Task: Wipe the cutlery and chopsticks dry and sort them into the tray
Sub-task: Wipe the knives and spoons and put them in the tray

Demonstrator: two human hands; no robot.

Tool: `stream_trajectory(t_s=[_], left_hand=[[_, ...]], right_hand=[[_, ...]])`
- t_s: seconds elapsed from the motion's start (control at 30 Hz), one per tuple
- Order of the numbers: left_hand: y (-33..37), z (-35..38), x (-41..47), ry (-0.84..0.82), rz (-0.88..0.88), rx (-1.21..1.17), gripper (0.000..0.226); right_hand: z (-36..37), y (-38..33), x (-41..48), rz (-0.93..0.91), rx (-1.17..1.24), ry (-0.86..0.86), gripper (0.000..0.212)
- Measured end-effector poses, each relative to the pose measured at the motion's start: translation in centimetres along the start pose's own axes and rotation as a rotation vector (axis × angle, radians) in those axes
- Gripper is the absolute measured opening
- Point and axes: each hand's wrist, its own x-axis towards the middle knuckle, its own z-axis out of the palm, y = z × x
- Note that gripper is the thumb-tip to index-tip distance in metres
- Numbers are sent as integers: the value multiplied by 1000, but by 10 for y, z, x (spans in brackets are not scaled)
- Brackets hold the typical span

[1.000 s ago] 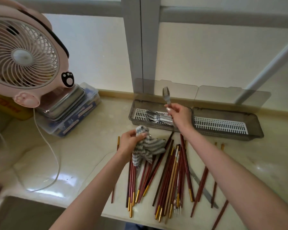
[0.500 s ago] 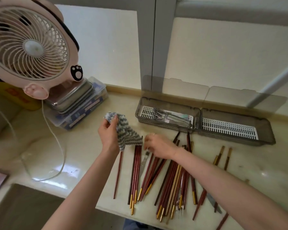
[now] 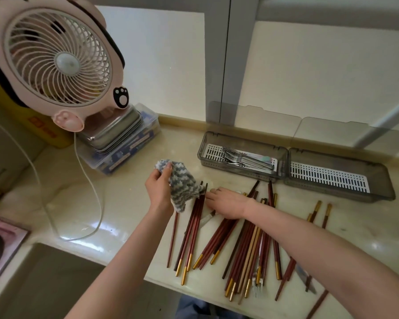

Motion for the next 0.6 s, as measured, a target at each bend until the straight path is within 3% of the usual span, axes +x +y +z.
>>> stream_trajectory(t_s=[0.23,0.6], left_hand=[[-3,1,-2,-19,-19,-11,15],[-14,1,-3,-71,-68,19,10]], right_hand=[[0,-9,-1,35,-116,-80,37],[5,-17,-12,144,87,-10,36]])
